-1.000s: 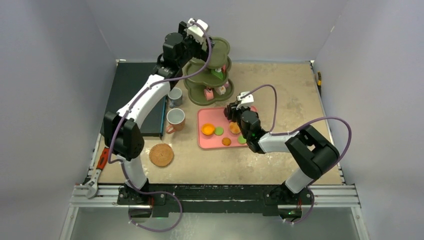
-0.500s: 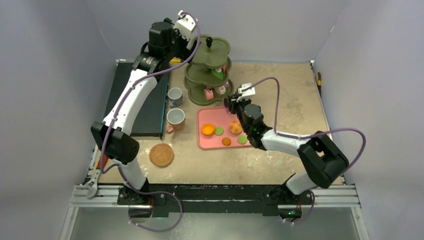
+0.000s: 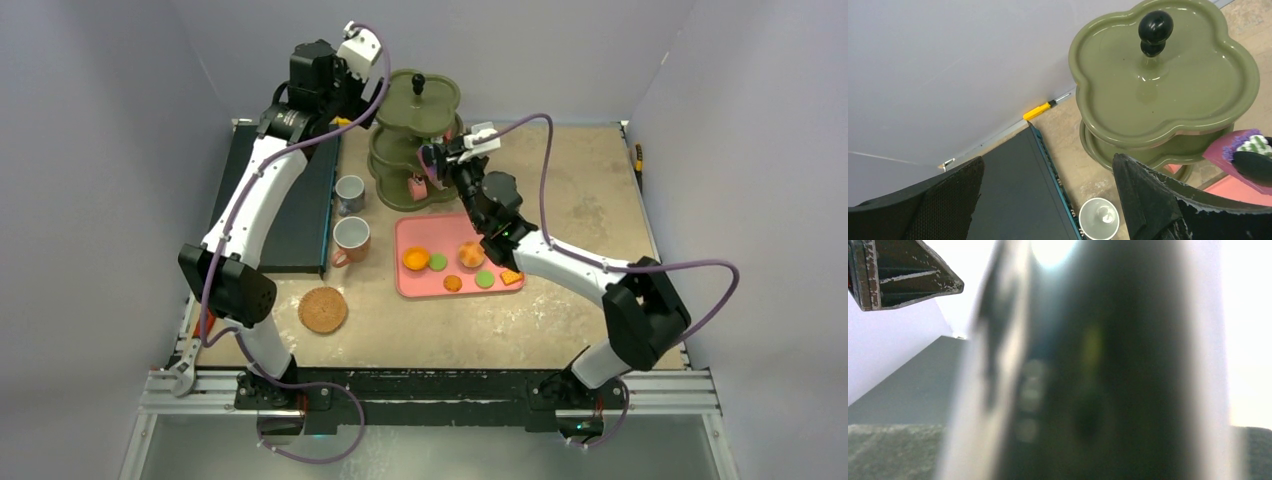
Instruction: Serve the afternoon tea
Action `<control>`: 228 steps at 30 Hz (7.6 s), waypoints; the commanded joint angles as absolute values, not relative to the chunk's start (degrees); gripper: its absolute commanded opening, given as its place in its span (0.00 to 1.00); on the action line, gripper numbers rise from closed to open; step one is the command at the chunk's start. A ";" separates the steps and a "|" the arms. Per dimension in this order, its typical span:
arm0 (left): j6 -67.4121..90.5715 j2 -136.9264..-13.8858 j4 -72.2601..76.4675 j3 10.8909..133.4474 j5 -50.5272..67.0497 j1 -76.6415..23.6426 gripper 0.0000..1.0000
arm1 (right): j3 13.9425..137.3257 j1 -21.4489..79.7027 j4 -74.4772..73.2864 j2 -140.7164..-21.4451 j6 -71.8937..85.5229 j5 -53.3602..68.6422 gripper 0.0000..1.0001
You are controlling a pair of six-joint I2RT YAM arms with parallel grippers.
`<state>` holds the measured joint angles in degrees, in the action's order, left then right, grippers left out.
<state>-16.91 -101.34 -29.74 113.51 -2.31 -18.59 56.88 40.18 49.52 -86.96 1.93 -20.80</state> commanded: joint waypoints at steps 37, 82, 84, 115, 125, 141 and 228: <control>-15.60 -97.22 -25.41 106.54 -0.26 -15.92 0.99 | 72.41 38.41 60.00 -105.97 -6.76 -17.69 0.28; 6.29 -128.15 5.57 129.73 56.29 -8.56 0.90 | 49.56 36.75 61.21 -80.73 -1.72 -12.80 0.57; 8.41 -131.62 5.83 133.97 57.71 -8.56 0.89 | 48.64 36.74 60.67 -79.31 -1.11 -12.50 0.57; 8.88 -141.63 15.58 139.42 57.33 -14.30 0.33 | 40.53 36.67 61.73 -73.66 2.64 -12.54 0.54; -6.16 -130.97 8.60 130.50 34.84 -18.59 0.00 | 38.93 36.74 62.66 -72.66 3.43 -12.78 0.51; 3.76 -117.93 18.66 111.45 -1.03 -22.18 0.00 | 36.44 36.65 60.83 -72.54 2.21 -15.00 0.50; 6.46 -116.26 13.42 113.75 0.33 -23.93 0.00 | 34.46 38.58 44.82 -70.83 8.70 -18.28 0.55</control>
<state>4.40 -124.01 8.45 114.41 9.02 -22.61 34.22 38.61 45.50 -72.88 6.94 -14.52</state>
